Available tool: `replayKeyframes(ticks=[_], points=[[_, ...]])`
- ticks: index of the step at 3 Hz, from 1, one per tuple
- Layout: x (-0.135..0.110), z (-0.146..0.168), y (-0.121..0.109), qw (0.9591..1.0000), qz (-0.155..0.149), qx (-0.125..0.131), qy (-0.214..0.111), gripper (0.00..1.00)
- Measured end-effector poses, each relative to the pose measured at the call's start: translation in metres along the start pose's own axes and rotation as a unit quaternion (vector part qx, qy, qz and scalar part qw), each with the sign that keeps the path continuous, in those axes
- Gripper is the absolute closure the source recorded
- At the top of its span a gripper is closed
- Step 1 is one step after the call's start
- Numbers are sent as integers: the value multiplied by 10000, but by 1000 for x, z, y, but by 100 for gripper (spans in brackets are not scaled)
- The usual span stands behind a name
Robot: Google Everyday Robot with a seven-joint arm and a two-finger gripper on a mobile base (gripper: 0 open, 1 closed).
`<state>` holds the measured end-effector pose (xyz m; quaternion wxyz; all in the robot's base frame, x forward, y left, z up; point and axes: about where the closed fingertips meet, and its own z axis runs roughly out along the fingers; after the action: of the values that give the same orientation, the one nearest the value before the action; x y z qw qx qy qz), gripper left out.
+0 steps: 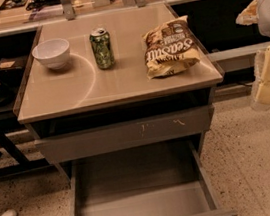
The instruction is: Place brown chip bag into middle drawer
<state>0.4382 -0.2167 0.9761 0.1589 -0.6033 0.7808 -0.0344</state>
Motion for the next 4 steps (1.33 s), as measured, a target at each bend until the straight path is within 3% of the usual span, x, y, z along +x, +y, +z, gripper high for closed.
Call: replayKeyframes(ticks=[1,2,4], points=[[-3,1,-6,10000,7,99,3,0],[-16,10,-34,9996,205,173,-78,0],[-43,38,-86,9990,313,312,-7,0]])
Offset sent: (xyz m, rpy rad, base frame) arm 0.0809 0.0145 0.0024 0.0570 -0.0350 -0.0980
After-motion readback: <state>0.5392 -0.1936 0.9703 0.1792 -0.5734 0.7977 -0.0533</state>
